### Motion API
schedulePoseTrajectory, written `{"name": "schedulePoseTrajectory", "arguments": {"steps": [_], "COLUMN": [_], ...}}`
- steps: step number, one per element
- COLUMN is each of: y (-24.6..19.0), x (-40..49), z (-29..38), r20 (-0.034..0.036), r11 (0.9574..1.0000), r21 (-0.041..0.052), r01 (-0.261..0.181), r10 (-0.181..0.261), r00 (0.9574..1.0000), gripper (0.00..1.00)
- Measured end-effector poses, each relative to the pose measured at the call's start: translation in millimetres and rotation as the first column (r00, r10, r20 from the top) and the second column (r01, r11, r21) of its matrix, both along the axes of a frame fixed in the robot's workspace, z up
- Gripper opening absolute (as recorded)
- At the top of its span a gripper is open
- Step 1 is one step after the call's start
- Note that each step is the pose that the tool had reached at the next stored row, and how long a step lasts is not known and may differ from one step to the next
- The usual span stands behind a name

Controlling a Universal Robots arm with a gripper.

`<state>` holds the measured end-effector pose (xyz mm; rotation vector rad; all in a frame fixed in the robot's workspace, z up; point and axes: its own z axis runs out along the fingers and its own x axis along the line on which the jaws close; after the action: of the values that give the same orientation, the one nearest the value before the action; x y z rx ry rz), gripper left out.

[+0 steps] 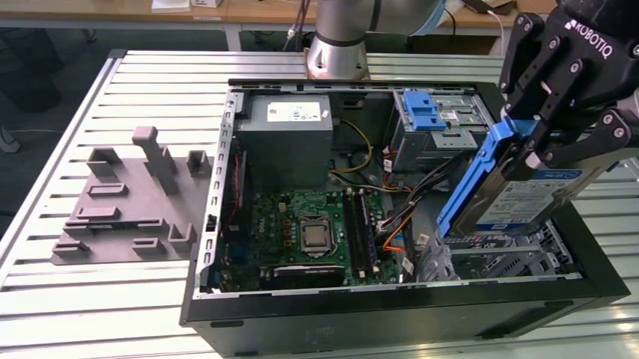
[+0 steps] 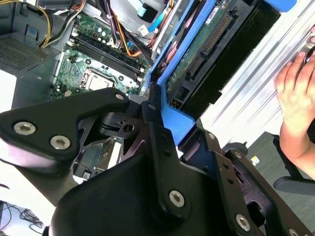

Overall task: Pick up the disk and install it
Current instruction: 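Insert the disk into the insertion slot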

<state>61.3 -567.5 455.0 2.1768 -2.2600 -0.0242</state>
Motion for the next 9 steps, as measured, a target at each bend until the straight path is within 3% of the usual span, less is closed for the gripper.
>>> {"name": "schedulePoseTrajectory", "arguments": {"steps": [9], "y": [0.0], "x": [0.8], "z": [-1.5], "r20": [0.0], "r11": [1.0], "r21": [0.0002], "r01": [0.0], "r10": [0.0], "r00": [1.0], "gripper": [0.37]}}
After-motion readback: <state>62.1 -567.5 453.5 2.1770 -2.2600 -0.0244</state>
